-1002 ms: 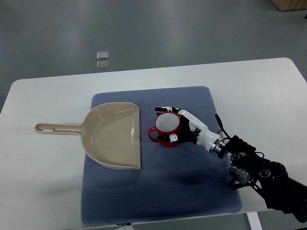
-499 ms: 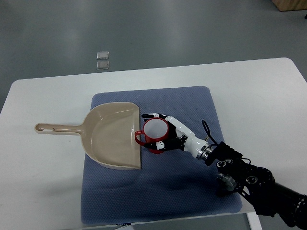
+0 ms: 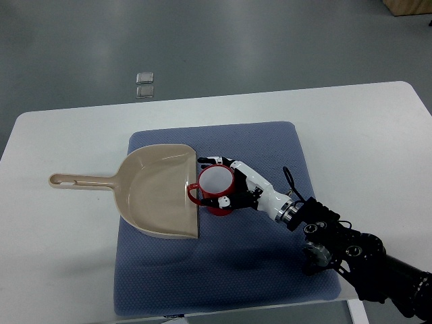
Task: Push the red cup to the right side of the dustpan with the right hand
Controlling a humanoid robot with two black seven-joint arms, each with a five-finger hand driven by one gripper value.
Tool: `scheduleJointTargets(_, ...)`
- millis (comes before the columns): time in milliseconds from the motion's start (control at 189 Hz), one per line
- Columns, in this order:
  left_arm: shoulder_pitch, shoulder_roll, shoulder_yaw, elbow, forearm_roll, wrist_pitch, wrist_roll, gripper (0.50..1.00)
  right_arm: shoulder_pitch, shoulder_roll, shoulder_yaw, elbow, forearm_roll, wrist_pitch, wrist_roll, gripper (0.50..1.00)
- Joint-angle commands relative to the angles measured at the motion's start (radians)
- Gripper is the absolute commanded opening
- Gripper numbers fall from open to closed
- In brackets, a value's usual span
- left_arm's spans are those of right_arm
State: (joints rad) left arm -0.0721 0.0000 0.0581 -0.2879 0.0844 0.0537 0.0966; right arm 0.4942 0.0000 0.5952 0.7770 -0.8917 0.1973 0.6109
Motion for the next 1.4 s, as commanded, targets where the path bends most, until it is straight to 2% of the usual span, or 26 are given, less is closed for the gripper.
scheduleJointTargets(0,0.000,0.000,0.000,-0.002,0.000,0.000,0.000,1.000,-0.005,0.000,0.002,0.022,0.002,0.001,0.000,0.932)
scheduleJointTargets(541,-0.002,0.000,-0.001,-0.005,0.000,0.000,0.000,1.000,0.018,-0.023,0.021,0.028,0.025,-0.001,0.000,0.932)
scheduleJointTargets(737,-0.002,0.000,0.000,-0.005,0.000,0.000,0.000,1.000,0.040,-0.074,0.021,0.042,0.080,0.063,0.000,0.932)
scheduleJointTargets(1061,-0.002,0.000,0.000,-0.007,0.002,0.000,0.000,1.000,0.064,-0.130,0.021,0.067,0.129,0.099,0.000,0.934)
scheduleJointTargets(1214,-0.002,0.000,0.000,-0.007,0.002,-0.002,0.000,1.000,0.078,-0.150,0.060,0.061,0.270,0.113,0.000,0.932)
scheduleJointTargets(1395,-0.002,0.000,0.000,-0.007,0.002,0.000,0.000,1.000,0.081,-0.175,0.132,0.056,0.582,0.162,0.000,0.934)
